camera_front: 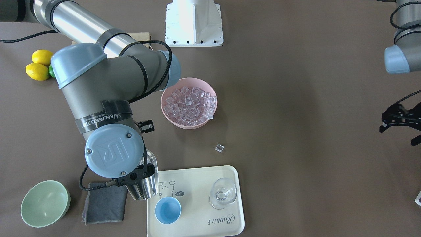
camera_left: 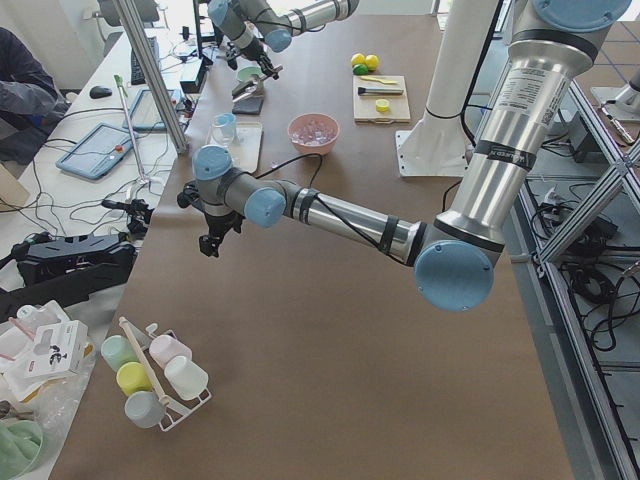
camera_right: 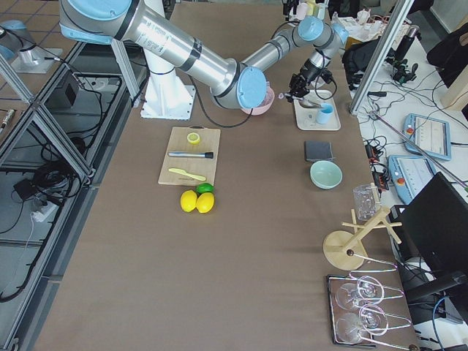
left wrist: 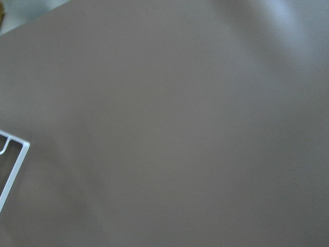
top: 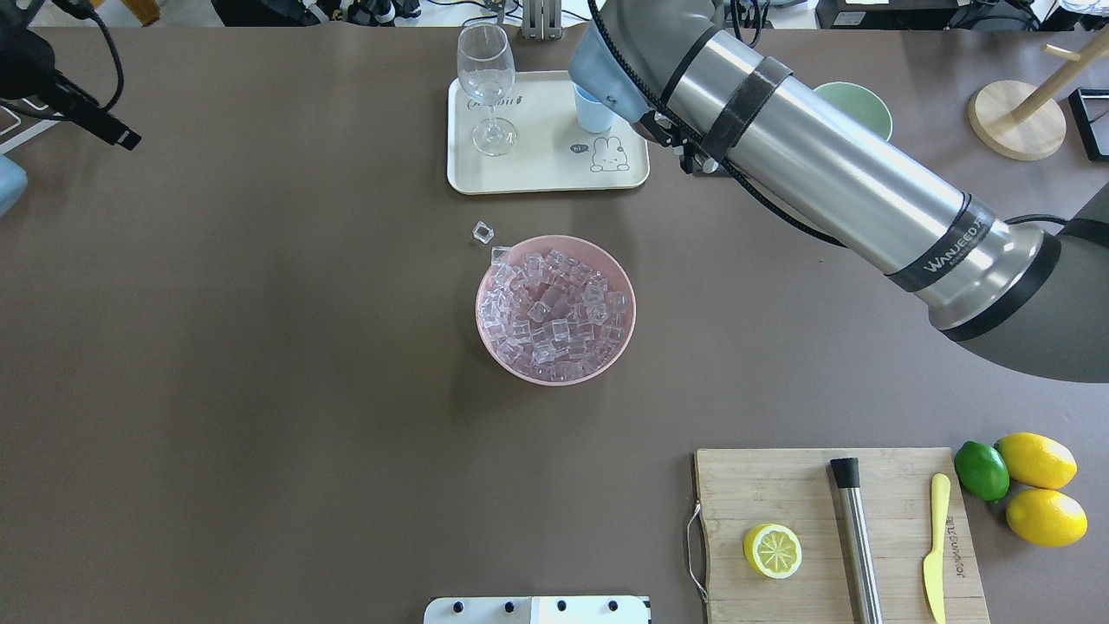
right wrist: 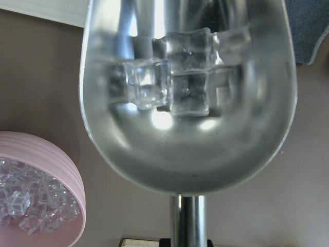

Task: Put ice in cup with scoop
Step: 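Carry the scoop toward the light-blue cup while the left arm withdraws, then tip the scoop over the light-blue cup to pour the ice in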

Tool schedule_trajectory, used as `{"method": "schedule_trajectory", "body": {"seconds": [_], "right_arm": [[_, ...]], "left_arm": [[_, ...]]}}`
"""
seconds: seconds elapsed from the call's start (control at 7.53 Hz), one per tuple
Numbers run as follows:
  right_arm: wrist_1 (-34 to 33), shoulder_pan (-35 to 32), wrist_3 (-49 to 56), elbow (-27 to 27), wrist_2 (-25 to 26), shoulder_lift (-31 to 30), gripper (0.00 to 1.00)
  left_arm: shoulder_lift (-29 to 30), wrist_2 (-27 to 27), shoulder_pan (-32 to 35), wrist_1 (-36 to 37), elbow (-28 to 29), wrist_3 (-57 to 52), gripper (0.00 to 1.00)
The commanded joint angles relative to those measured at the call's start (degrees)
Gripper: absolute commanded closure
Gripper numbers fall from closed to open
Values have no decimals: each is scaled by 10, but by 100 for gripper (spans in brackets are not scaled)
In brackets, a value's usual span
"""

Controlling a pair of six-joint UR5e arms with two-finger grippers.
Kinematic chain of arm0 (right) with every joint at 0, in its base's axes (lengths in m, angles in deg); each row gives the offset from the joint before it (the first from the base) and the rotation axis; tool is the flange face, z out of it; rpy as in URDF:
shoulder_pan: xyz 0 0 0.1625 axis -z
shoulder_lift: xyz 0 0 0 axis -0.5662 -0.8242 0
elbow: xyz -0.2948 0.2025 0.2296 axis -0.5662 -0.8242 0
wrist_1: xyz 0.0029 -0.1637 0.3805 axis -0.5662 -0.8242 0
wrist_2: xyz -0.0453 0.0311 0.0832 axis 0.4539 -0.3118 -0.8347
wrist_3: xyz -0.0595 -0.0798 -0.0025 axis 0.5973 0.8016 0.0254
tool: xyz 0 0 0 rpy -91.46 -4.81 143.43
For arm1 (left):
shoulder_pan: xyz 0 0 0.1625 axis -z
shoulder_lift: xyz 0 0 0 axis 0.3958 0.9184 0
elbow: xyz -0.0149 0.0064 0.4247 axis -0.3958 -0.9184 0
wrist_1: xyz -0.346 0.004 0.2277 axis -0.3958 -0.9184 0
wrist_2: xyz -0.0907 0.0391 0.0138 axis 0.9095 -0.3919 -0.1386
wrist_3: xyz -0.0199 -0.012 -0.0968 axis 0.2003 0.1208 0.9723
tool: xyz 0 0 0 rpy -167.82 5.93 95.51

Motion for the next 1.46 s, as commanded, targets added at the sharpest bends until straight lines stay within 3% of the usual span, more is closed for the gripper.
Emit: {"method": "schedule_trajectory", "body": {"seconds": [0.0,0.13,0.53,0.8,1.33], "right_arm": [[0,-12,33,-60,7,46,100],[1,-12,34,-87,8,61,100],[13,-6,58,-180,20,100,100],[70,-4,54,-235,19,118,100],[70,13,62,-271,20,148,100]], "left_arm": [[-40,40,80,87,-3,1,2],[-75,66,101,108,-20,0,2],[-179,66,143,107,-75,-3,2],[-195,66,145,103,-78,-2,2],[-216,70,150,86,-93,-4,2]]}}
